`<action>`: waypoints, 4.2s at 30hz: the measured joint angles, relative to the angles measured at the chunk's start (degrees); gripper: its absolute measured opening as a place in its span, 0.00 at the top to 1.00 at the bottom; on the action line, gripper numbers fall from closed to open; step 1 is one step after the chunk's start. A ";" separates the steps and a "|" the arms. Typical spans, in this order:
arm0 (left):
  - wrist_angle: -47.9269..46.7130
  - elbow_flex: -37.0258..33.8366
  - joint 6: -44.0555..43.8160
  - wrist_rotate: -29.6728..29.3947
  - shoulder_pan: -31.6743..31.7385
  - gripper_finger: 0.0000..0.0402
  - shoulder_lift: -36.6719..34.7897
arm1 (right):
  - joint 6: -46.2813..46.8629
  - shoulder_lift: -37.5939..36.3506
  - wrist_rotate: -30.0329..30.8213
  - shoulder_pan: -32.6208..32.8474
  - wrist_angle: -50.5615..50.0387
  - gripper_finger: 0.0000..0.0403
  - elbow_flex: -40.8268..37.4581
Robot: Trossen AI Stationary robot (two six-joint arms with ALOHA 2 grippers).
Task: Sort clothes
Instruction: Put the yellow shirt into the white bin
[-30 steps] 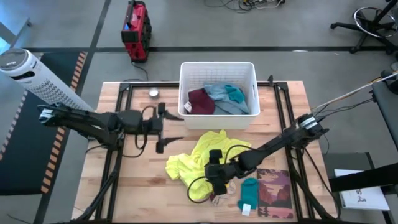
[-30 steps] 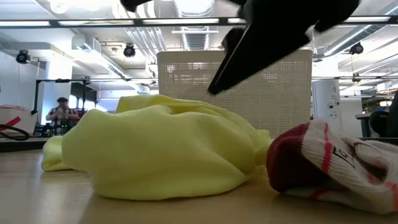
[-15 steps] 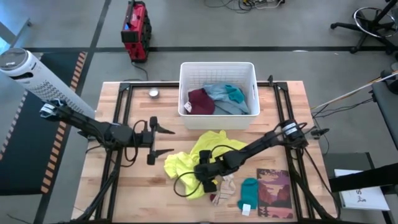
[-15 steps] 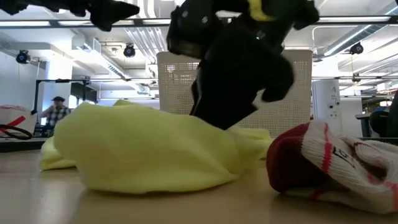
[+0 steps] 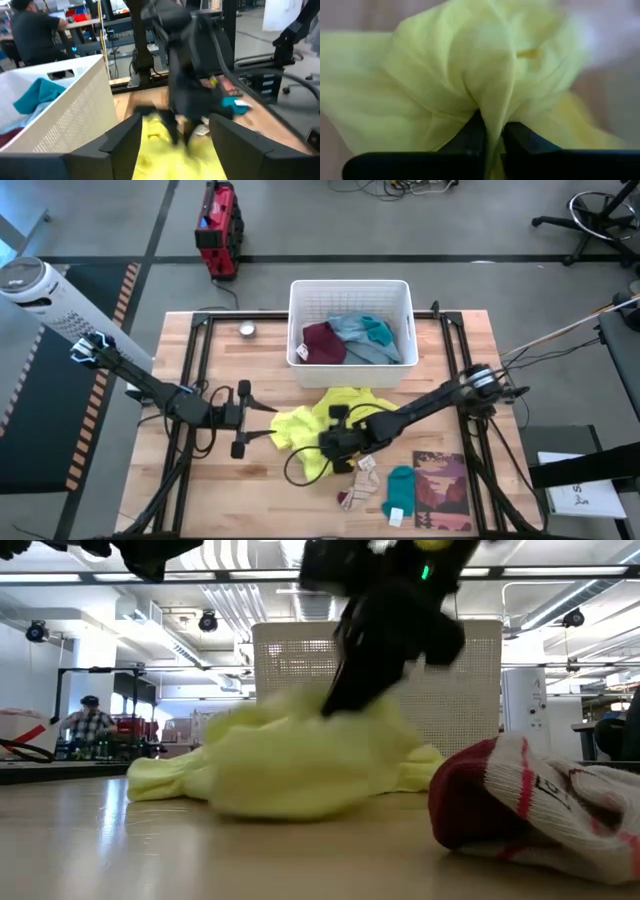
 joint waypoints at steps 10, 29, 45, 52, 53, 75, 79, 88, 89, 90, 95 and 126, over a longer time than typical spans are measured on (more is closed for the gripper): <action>-0.32 0.00 -2.59 1.23 0.02 0.64 4.25 | -1.52 -16.91 12.61 0.40 -4.98 0.98 0.03; 5.23 0.00 -1.20 -1.49 0.02 0.96 12.08 | -53.80 -32.20 33.65 -2.55 49.42 0.98 1.67; 11.01 0.00 -0.81 -1.46 0.07 0.97 18.58 | -63.13 -20.92 18.25 -16.47 50.80 0.98 31.65; 13.11 0.00 0.75 -1.46 0.07 1.00 18.98 | -69.09 -11.51 13.69 -20.76 47.35 0.98 50.47; 13.14 0.00 0.77 -1.46 0.07 1.00 18.94 | -69.48 -10.40 13.32 -21.39 45.23 0.98 52.96; 12.56 0.00 0.33 -1.46 0.02 1.00 18.61 | -23.36 -9.93 18.80 -33.41 -28.94 0.98 52.20; 12.61 0.00 0.33 -1.46 0.02 1.00 18.40 | -12.86 -10.22 10.83 -36.63 -40.24 0.98 47.61; 12.84 0.00 0.31 -1.46 0.02 1.00 18.34 | -7.66 -10.15 -9.37 -41.14 -30.66 0.98 27.19; 12.83 0.00 0.31 -1.46 0.02 1.00 18.34 | -7.68 -10.15 -10.30 -41.39 -28.09 0.98 24.90; 12.84 0.00 0.31 -1.46 0.02 1.00 18.34 | -7.66 -10.15 -11.18 -41.72 -25.87 0.98 22.82; 12.84 0.00 0.29 -1.46 0.02 1.00 18.32 | -7.08 -10.03 -15.40 -43.63 -16.17 0.98 13.91; 13.04 -0.06 0.04 -1.58 0.02 1.00 18.30 | -3.30 0.57 -24.82 -45.16 -12.58 0.67 16.30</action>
